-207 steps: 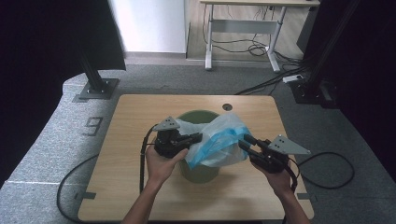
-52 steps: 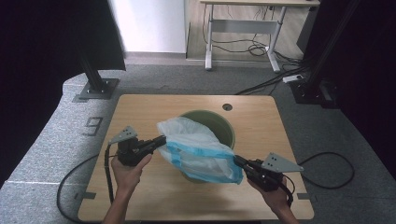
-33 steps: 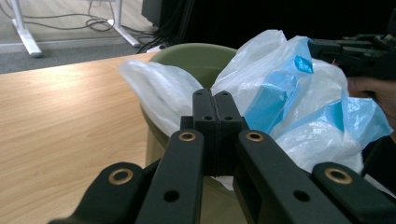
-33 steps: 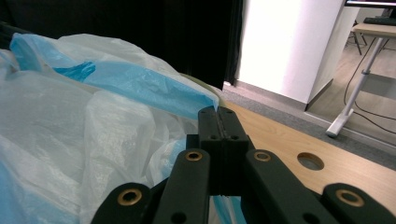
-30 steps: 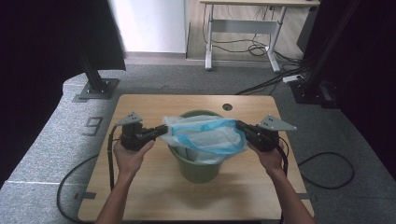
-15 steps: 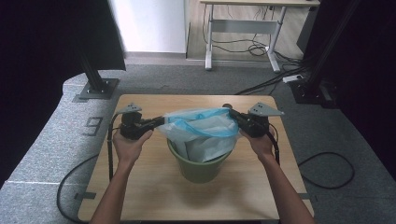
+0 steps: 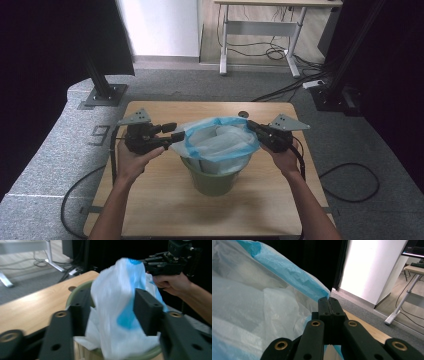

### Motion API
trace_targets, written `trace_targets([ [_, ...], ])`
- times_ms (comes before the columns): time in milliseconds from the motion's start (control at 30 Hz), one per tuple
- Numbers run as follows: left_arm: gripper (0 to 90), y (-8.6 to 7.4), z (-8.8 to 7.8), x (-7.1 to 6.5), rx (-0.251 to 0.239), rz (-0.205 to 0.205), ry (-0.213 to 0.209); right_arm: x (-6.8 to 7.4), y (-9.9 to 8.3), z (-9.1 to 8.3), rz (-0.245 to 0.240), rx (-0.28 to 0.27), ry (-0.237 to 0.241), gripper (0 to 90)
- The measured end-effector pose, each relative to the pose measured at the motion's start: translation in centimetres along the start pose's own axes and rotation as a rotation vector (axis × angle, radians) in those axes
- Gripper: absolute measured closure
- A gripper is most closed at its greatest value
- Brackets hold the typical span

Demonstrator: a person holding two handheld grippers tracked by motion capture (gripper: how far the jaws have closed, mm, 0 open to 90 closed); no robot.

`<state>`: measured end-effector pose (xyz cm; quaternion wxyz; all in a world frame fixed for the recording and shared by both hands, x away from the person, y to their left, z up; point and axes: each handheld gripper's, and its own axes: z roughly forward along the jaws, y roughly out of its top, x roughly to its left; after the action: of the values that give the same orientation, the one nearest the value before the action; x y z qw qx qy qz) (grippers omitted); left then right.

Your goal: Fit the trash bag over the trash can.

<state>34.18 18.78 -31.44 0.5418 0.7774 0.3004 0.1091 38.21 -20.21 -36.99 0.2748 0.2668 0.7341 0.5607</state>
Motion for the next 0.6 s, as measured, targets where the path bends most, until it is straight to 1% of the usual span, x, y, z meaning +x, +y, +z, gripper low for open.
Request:
trace_targets([
  [67, 38.5, 0.5, 0.2, -0.7, 0.01, 0.026, 0.02, 0.1, 0.2, -0.1, -0.003, 0.011, 0.003, 88.7],
  [133, 35.0, 0.9, 0.5, -1.2, 0.019, 0.042, 0.025, 0.2, 0.3, -0.1, -0.006, 0.018, 0.008, 88.6],
  [233, 30.1, 1.0, 1.4, -1.5, 0.045, 0.042, 0.024, 0.4, 0.5, 0.0, -0.009, 0.015, 0.016, 88.7],
  [300, 26.9, 1.0, 2.2, -1.5, 0.069, 0.036, 0.015, 0.6, 0.5, 0.2, -0.005, 0.022, 0.018, 88.6],
  [333, 25.7, 0.9, 2.7, -1.6, 0.081, 0.037, 0.018, 0.7, 0.5, 0.2, -0.006, 0.022, 0.019, 88.6],
  [433, 22.9, 0.7, 3.7, -1.7, 0.096, 0.039, 0.019, 0.7, 0.4, 0.4, 0.003, 0.034, 0.014, 88.6],
  [467, 22.9, 0.7, 4.0, -1.8, 0.102, 0.042, 0.033, 0.6, 0.4, 0.5, 0.009, 0.035, 0.012, 88.7],
  [533, 26.8, 0.7, 4.5, -1.9, 0.116, 0.048, 0.07, 0.6, 0.3, 0.5, 0.014, 0.031, 0.013, 88.6],
  [600, 37.0, 0.8, 4.8, -1.8, 0.12, 0.045, 0.107, 0.7, 0.3, 0.5, 0.014, 0.032, 0.013, 88.6],
])
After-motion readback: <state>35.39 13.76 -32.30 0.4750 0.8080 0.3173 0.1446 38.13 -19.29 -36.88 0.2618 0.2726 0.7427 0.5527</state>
